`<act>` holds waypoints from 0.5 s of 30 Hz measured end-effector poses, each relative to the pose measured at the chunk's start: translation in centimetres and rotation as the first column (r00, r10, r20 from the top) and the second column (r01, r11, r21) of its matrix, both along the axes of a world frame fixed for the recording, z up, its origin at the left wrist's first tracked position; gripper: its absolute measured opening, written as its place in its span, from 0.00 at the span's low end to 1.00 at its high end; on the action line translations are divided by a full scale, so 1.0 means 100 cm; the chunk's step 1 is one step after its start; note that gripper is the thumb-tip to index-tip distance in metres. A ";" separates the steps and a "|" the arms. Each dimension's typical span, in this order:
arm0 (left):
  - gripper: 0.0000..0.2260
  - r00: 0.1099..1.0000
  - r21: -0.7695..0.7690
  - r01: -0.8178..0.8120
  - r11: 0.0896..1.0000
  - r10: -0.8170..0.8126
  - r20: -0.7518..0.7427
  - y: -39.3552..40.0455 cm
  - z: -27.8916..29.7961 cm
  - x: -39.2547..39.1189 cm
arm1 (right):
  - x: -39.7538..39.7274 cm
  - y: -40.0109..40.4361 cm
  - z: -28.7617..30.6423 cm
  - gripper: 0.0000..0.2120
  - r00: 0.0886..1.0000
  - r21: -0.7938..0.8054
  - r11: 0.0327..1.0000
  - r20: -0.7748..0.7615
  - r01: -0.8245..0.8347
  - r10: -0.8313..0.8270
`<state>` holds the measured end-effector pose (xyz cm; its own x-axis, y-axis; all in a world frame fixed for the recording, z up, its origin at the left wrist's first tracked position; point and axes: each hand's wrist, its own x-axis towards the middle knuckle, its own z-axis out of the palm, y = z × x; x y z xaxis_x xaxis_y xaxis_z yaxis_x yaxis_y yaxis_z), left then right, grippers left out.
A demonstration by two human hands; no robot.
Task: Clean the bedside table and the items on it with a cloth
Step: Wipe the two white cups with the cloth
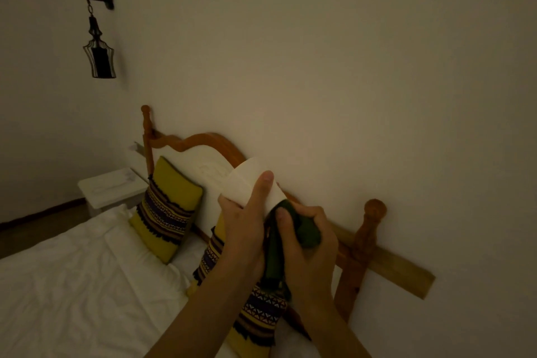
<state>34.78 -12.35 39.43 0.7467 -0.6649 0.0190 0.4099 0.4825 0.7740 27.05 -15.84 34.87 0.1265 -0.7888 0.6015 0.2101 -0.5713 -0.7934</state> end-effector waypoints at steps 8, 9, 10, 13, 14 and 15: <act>0.37 1.000 0.034 0.015 0.999 -0.014 -0.007 0.004 -0.018 0.013 | 0.003 0.008 -0.011 0.09 0.985 0.030 0.994 -0.134 -0.101 0.104; 0.37 0.999 0.036 0.035 0.999 -0.036 0.030 0.004 -0.019 0.013 | 0.002 0.009 -0.011 0.10 0.988 0.063 0.990 -0.087 -0.125 0.130; 0.36 0.997 0.024 0.055 0.998 -0.057 0.056 0.003 -0.018 0.012 | 0.002 0.008 -0.011 0.09 0.989 0.144 0.979 -0.012 -0.141 0.145; 0.37 0.978 0.034 0.030 0.999 -0.036 0.204 0.007 -0.015 0.016 | 0.003 0.003 -0.014 0.06 0.972 0.416 0.891 0.211 -0.185 0.103; 0.38 0.956 0.052 0.014 0.999 -0.029 0.292 0.010 -0.016 0.019 | 0.001 -0.001 -0.014 0.07 0.968 0.448 0.876 0.238 -0.181 0.078; 0.39 0.922 0.072 0.000 0.997 -0.028 0.386 0.015 -0.017 0.022 | -0.001 -0.005 -0.011 0.10 0.968 0.450 0.876 0.239 -0.175 0.070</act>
